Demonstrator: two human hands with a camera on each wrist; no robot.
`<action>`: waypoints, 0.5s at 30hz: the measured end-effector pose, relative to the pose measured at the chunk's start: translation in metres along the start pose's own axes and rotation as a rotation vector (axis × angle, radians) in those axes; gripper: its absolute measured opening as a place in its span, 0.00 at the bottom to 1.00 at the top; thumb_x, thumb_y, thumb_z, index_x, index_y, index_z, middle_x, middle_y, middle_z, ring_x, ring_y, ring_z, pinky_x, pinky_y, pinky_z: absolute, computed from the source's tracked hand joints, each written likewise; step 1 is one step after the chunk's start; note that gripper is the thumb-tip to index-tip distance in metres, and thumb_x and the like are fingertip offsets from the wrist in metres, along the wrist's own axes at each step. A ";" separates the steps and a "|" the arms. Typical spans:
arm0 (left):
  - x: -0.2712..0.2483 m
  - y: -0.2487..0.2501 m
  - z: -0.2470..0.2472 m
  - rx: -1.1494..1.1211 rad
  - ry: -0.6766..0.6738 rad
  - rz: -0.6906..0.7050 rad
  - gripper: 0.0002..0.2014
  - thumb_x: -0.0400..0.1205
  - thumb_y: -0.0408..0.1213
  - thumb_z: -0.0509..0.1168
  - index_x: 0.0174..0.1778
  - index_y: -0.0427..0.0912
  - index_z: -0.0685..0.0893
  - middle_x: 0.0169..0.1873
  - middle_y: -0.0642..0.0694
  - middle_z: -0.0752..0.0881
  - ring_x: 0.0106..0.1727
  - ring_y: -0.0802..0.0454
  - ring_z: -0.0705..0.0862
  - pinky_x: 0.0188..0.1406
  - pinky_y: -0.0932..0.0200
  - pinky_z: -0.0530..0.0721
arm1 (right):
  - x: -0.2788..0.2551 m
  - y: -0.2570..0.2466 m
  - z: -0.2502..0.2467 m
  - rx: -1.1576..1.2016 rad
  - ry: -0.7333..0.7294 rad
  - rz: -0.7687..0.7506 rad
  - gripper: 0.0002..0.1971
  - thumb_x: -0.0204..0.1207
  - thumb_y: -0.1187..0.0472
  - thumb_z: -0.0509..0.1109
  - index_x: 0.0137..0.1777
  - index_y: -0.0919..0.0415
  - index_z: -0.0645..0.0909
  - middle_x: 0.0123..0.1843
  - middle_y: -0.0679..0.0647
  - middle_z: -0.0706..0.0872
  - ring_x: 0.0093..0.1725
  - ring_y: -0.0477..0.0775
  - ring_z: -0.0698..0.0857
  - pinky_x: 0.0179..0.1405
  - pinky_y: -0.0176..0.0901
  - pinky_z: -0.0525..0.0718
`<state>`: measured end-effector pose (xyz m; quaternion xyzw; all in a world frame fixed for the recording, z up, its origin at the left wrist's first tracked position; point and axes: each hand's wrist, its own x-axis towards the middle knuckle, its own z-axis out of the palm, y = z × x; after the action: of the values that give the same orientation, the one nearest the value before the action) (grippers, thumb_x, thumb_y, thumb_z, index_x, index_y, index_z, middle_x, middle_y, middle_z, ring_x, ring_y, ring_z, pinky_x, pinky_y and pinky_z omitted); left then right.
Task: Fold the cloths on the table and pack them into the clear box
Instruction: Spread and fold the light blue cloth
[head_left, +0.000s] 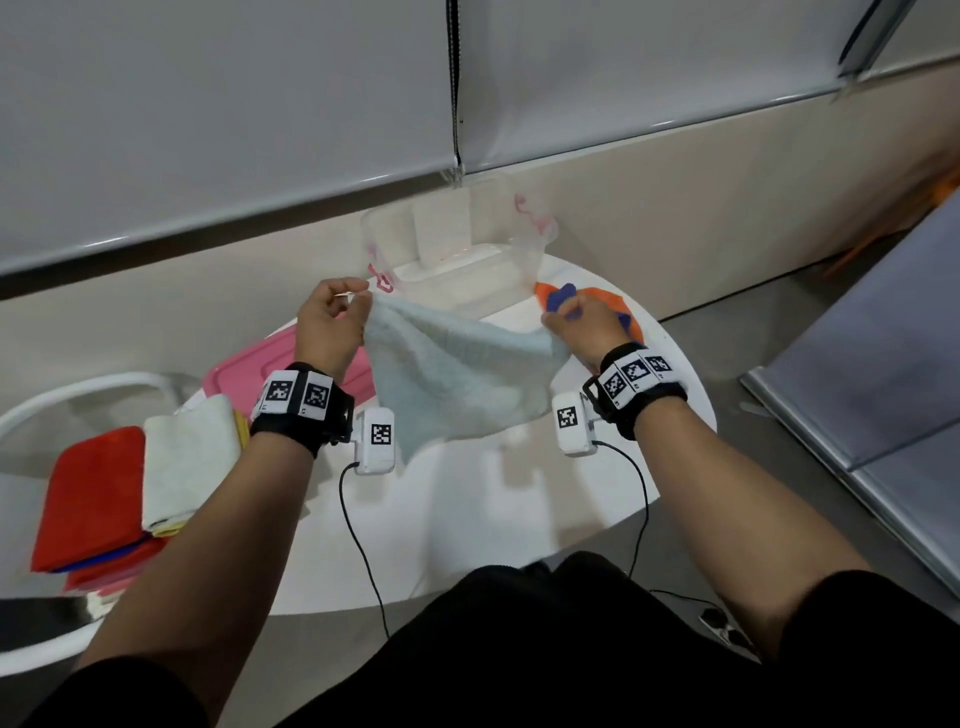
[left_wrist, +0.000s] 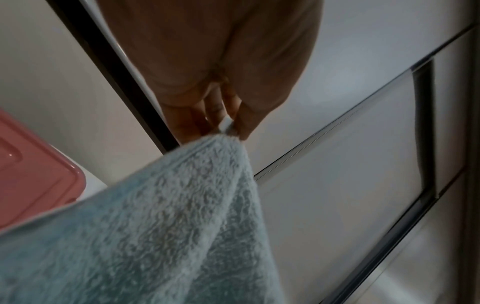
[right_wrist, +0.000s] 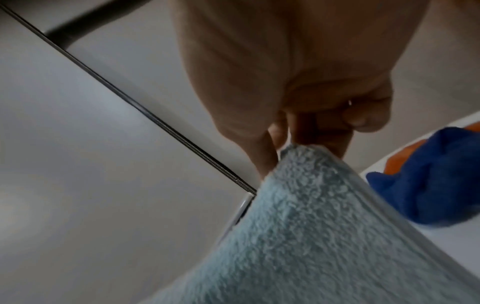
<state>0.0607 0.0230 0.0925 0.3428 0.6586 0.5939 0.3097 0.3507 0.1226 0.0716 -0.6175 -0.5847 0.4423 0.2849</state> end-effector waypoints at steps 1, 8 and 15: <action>0.000 0.001 0.000 -0.011 -0.038 -0.006 0.06 0.83 0.32 0.68 0.46 0.50 0.85 0.40 0.42 0.85 0.39 0.48 0.81 0.42 0.50 0.82 | -0.002 0.002 0.000 0.030 -0.087 0.038 0.11 0.75 0.57 0.78 0.49 0.55 0.77 0.45 0.50 0.80 0.41 0.50 0.78 0.34 0.36 0.72; -0.002 0.010 -0.020 0.244 -0.187 0.076 0.22 0.77 0.22 0.71 0.65 0.45 0.84 0.39 0.51 0.86 0.32 0.68 0.83 0.40 0.74 0.82 | 0.001 -0.006 -0.003 0.000 -0.158 -0.190 0.22 0.61 0.69 0.76 0.52 0.45 0.85 0.61 0.58 0.86 0.56 0.66 0.85 0.55 0.61 0.87; 0.000 0.005 -0.027 0.664 -0.154 0.121 0.16 0.81 0.36 0.71 0.66 0.45 0.86 0.57 0.47 0.87 0.50 0.51 0.84 0.56 0.58 0.80 | 0.002 -0.028 -0.008 -0.353 0.078 -0.260 0.10 0.78 0.64 0.72 0.57 0.57 0.88 0.54 0.54 0.90 0.54 0.56 0.86 0.52 0.39 0.80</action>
<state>0.0390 0.0081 0.0999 0.5072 0.7690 0.3371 0.1943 0.3443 0.1303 0.0995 -0.5941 -0.7161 0.2683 0.2495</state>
